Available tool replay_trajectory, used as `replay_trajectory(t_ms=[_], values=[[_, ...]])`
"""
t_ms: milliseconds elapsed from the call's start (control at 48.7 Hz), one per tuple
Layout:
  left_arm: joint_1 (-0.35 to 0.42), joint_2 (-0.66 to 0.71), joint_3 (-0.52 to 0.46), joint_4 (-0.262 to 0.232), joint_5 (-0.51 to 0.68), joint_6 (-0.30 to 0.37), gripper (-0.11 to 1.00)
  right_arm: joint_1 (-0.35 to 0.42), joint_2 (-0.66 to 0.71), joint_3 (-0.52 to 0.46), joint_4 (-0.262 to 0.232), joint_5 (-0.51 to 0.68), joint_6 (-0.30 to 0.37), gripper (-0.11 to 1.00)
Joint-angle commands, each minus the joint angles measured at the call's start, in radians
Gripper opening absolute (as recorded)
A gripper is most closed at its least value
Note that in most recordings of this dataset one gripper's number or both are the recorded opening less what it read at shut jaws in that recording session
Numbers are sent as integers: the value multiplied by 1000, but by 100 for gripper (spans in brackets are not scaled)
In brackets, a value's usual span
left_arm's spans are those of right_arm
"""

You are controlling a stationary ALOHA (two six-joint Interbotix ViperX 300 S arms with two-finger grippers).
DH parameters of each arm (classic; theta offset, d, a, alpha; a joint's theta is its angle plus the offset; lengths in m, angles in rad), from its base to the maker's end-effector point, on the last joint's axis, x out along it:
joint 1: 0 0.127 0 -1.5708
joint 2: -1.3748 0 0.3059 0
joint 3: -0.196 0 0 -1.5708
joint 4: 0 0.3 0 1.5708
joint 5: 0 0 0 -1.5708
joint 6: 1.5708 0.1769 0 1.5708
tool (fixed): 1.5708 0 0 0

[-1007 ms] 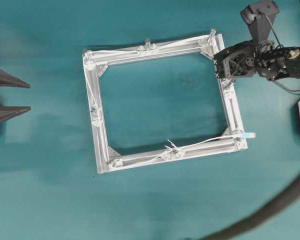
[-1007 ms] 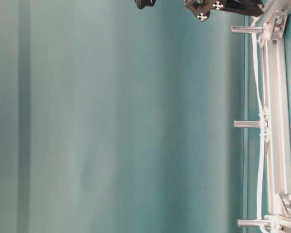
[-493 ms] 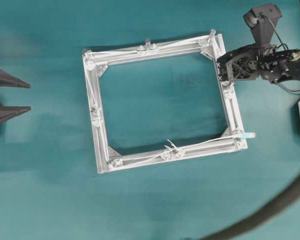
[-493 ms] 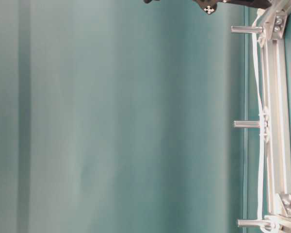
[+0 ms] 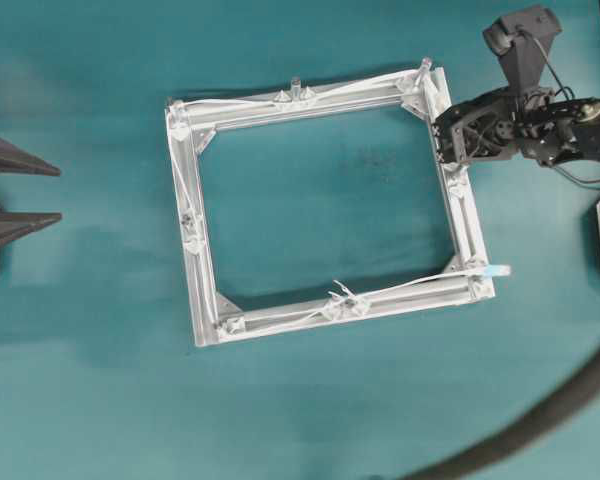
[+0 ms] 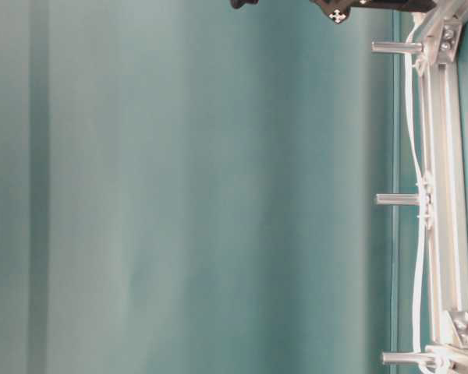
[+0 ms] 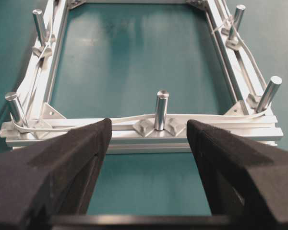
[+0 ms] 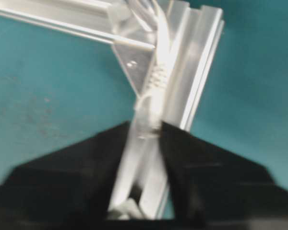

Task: Move the cable alternately left and right between 8 pins so it hooks onto each one.

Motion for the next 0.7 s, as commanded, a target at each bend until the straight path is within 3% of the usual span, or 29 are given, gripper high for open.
replay_trajectory(t_ms=[0,103,390,678], values=[[-3,8,-12,2,-6,8,74,3,-11,-11,11,8,0,46],[-3,8,-12,2,-6,8,74,3,-11,-11,11,2,-2,57],[-3,8,-12,2,-6,8,74,3,-46,-9,8,-12,-23,57],[-3,8,-11,2,-6,8,74,3,-210,18,8,-41,-87,58]])
